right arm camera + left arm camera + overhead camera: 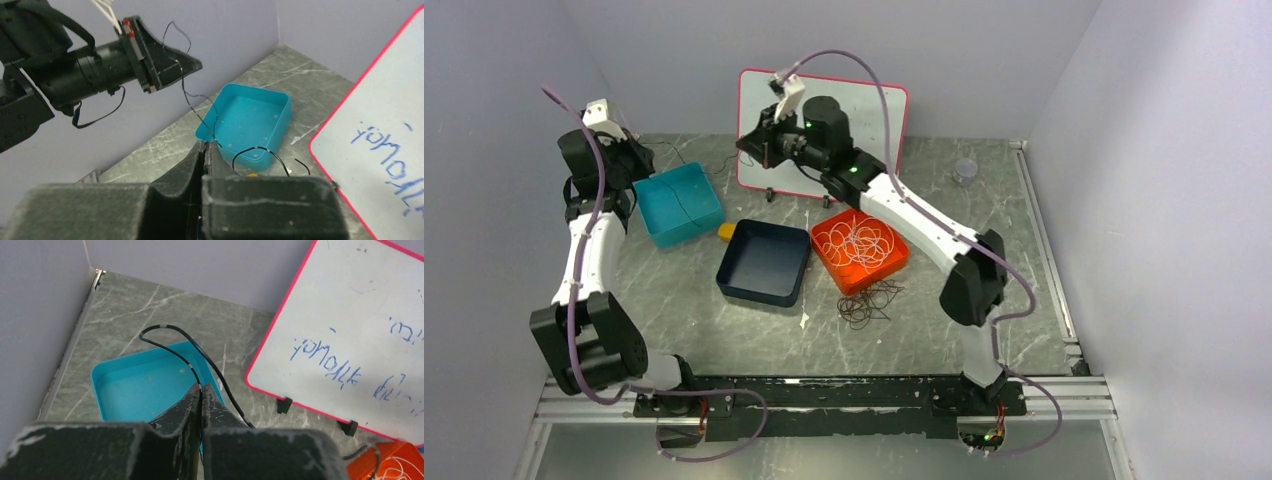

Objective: Untangle the cables

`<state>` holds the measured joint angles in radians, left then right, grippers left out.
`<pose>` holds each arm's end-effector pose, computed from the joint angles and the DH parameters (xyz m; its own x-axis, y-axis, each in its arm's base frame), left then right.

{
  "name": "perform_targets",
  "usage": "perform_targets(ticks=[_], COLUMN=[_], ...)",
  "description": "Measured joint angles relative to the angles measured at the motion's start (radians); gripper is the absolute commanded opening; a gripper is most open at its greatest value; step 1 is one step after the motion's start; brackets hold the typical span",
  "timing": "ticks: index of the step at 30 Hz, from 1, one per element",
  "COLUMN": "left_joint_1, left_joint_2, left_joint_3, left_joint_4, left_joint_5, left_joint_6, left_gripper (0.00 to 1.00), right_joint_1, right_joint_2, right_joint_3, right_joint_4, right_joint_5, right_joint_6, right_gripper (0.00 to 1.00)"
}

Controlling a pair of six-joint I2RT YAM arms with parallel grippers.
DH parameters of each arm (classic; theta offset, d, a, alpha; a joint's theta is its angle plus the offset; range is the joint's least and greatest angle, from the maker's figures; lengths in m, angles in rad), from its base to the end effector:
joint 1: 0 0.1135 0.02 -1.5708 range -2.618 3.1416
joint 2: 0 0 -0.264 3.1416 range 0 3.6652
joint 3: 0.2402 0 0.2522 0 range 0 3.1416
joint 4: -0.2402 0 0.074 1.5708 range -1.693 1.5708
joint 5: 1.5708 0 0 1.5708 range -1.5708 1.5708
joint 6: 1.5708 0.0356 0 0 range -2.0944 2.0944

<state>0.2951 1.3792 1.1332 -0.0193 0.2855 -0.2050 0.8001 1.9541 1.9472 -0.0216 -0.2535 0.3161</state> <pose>0.3151 0.0853 0.3428 -0.2417 -0.2776 -0.9298 -0.0697 0.9607 -0.2687 0.3228 0.3452 0.4136 -0.2890 0.1343 -0.9478 -0.8199 0.4764 0.3175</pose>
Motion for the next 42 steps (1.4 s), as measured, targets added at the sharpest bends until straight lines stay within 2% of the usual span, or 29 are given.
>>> perform_targets(ticks=[5,15,23,26,31,42], left_joint_1=[0.009,0.023,0.024,0.024,0.024,0.024], left_joint_2=[0.084,0.235,0.348,0.376,0.373,0.242], left_joint_3=[0.02,0.057,0.117,0.123,0.097,0.016], left_joint_4=[0.097,0.207,0.196,0.164,0.124,0.066], left_joint_5=[0.003,-0.079,-0.099,-0.089,-0.079,-0.06], left_joint_6=[-0.004,0.016,0.0,-0.028,-0.069,-0.149], left_gripper=[0.07,0.07,0.19,0.29,0.45,0.46], right_joint_1=[0.019,0.029,0.029,0.029,0.029,0.032], right_joint_2=[0.144,0.266,0.308,0.323,0.367,0.457], right_joint_3=[0.102,0.119,0.129,0.143,0.211,0.303], right_joint_4=[-0.005,0.024,0.026,0.029,0.047,0.128], right_joint_5=[-0.031,-0.047,-0.047,-0.046,-0.048,-0.052], right_joint_6=[-0.029,-0.089,-0.112,-0.112,-0.1,-0.042], right_gripper=[0.0,0.0,0.0,0.0,0.0,0.0])
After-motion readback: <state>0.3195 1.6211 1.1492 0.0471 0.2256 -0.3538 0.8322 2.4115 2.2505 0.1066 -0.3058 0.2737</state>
